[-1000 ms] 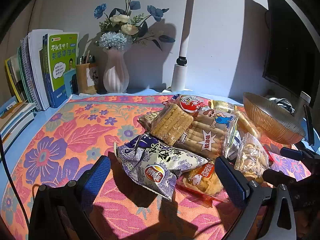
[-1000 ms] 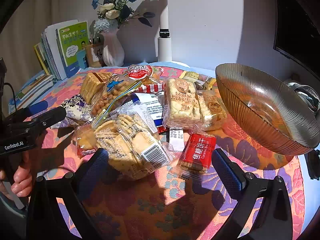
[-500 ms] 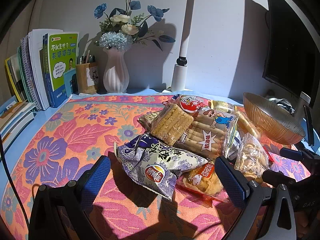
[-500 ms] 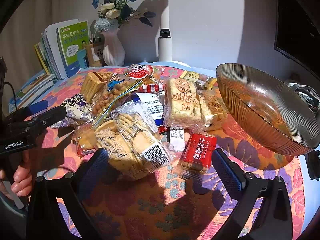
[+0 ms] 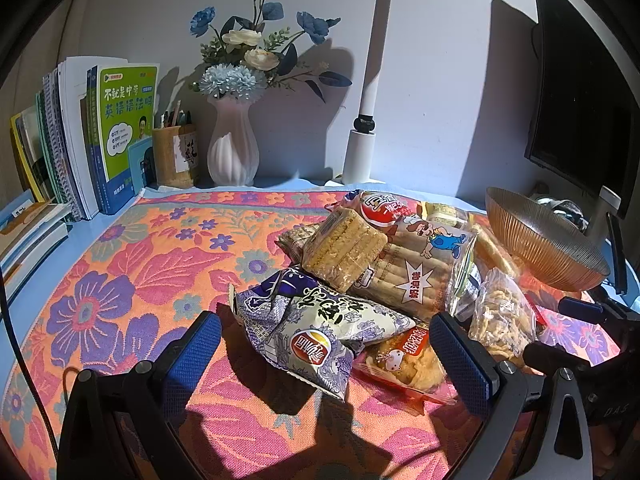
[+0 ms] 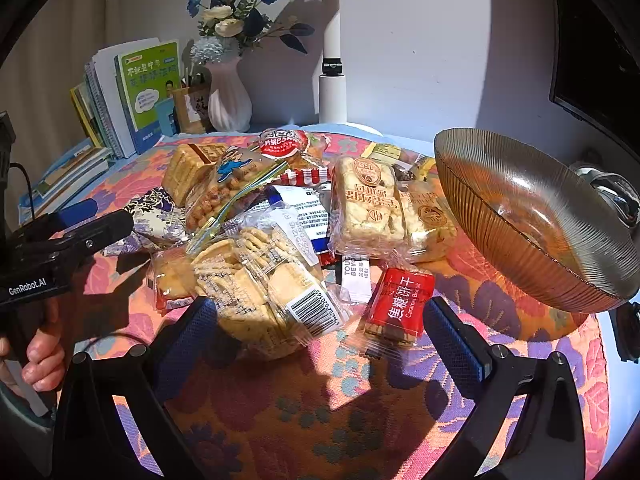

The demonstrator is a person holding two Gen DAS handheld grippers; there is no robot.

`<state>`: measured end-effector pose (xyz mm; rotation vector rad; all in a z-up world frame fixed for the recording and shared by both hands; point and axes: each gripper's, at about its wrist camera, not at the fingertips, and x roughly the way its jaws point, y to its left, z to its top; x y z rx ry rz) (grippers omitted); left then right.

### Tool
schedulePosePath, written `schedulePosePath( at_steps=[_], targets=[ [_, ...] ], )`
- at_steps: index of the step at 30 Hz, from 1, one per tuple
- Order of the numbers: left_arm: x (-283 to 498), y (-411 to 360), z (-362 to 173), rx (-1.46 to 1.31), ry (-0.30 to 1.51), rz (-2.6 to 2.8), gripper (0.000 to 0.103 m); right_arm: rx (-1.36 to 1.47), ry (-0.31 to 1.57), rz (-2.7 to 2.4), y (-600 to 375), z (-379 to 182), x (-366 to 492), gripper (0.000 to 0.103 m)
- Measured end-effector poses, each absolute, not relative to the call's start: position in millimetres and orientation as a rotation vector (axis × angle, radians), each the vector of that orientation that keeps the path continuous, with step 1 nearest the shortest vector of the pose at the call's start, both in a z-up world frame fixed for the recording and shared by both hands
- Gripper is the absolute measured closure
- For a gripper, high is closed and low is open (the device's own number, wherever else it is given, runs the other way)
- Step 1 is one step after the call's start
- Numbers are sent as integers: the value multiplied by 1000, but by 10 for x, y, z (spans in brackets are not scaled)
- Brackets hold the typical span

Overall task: Organize snacks
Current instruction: 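Grasp the purple chip bag with the left tool while the right tool grasps the clear biscuit bag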

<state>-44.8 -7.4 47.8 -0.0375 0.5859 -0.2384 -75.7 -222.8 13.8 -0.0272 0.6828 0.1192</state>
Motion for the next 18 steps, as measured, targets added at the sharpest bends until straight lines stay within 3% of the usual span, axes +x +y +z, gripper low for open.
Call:
schedulePosePath(
  at_steps=[7, 18],
  targets=[
    [-429, -56, 472, -52, 603, -232, 0, -33, 690, 130, -2177, 126, -764, 0],
    [-194, 186, 459, -257, 799, -245, 0, -74, 757, 238, -2123, 179, -669, 0]
  ],
)
